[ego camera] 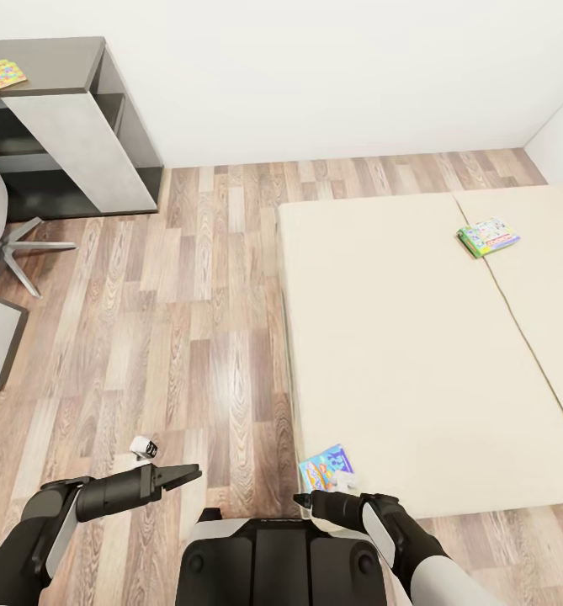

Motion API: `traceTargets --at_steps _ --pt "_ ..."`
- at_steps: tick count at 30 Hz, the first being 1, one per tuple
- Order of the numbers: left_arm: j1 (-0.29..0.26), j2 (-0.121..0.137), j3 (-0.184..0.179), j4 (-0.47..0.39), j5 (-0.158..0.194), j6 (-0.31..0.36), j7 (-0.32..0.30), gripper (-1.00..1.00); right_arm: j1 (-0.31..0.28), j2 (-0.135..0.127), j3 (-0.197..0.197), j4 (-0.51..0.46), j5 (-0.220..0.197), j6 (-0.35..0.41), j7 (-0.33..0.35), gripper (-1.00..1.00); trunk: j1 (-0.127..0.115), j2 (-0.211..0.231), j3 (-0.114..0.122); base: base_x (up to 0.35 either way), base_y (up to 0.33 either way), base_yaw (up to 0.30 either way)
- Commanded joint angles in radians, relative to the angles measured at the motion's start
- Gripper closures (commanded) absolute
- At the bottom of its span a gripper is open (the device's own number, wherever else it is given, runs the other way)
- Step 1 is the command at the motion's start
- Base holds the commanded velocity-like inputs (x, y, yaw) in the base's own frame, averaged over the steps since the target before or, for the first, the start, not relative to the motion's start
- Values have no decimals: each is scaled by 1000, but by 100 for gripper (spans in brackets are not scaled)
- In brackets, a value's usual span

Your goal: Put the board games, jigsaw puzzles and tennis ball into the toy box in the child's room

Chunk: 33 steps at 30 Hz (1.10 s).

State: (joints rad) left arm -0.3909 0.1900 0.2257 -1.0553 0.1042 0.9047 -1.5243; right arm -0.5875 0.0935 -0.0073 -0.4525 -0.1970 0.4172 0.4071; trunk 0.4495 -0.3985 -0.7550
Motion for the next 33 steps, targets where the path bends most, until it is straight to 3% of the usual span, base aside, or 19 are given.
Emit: traceTargets --at_steps 1,33 --pt "0 0 0 0 0 10 -3 -100 0 0 -1 -2 -8 8 -1 -100 1 -1 -1 -1 64 0" --pt "0 2 0 0 0 11 -3 -100 0 0 -1 -2 -7 8 -1 -100 1 -1 -1 0 40 0"
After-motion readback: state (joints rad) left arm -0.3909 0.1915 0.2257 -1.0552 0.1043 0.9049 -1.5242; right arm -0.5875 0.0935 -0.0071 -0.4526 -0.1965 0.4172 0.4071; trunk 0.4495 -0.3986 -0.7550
